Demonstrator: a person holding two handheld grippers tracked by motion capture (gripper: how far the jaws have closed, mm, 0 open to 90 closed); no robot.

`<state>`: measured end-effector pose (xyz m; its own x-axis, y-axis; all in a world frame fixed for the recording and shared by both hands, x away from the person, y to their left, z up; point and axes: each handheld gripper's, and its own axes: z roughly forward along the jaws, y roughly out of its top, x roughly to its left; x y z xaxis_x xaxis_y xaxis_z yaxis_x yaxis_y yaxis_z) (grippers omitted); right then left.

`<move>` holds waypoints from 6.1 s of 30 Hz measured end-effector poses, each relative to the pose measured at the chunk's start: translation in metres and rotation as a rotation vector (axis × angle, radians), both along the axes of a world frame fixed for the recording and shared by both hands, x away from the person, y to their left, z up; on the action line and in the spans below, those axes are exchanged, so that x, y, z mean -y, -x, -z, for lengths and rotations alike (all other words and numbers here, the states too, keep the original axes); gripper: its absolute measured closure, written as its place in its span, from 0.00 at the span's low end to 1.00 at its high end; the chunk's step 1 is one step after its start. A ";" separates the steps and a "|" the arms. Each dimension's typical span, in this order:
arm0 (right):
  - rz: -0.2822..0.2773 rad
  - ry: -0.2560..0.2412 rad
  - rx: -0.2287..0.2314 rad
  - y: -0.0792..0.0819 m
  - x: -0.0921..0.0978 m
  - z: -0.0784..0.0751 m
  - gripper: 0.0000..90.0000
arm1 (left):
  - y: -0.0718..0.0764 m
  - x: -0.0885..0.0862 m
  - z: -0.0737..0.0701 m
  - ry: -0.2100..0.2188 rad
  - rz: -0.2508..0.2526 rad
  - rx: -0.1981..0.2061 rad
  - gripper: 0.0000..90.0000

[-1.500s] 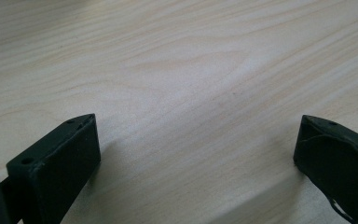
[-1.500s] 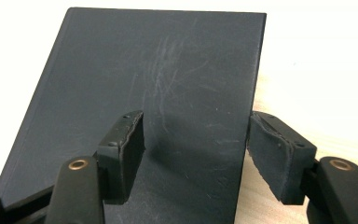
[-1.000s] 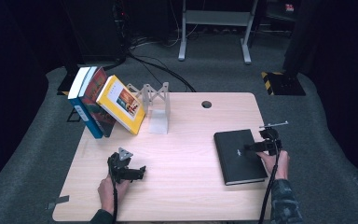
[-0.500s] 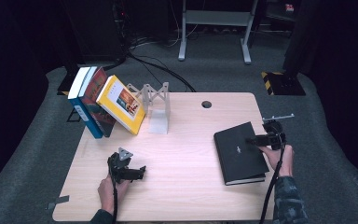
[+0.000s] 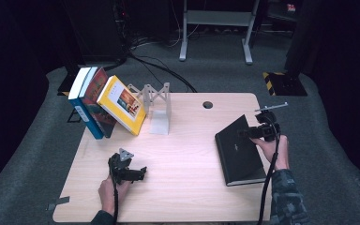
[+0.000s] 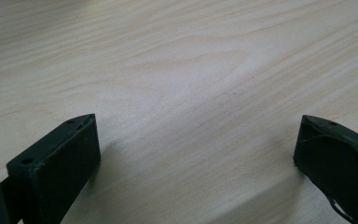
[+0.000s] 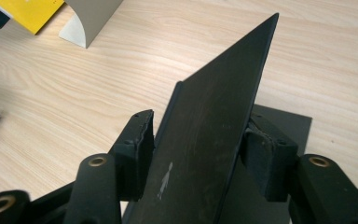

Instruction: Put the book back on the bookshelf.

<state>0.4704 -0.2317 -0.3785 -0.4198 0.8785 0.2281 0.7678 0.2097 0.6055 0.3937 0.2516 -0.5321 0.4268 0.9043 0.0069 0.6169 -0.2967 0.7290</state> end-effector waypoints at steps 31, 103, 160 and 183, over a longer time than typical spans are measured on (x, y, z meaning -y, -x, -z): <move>0.044 0.045 -0.055 -0.059 -0.026 0.001 0.71 | 0.000 0.000 0.000 0.000 0.000 0.000 0.00; 0.249 0.192 0.685 -0.002 -0.058 -0.025 0.95 | 0.000 0.001 0.000 -0.001 0.008 -0.001 0.01; -0.053 -0.010 0.657 0.072 -0.048 0.029 0.96 | 0.000 0.002 0.000 -0.003 0.015 -0.001 0.01; -0.003 -0.005 0.661 0.108 -0.024 0.025 0.49 | 0.000 0.002 0.000 -0.003 0.015 -0.002 0.01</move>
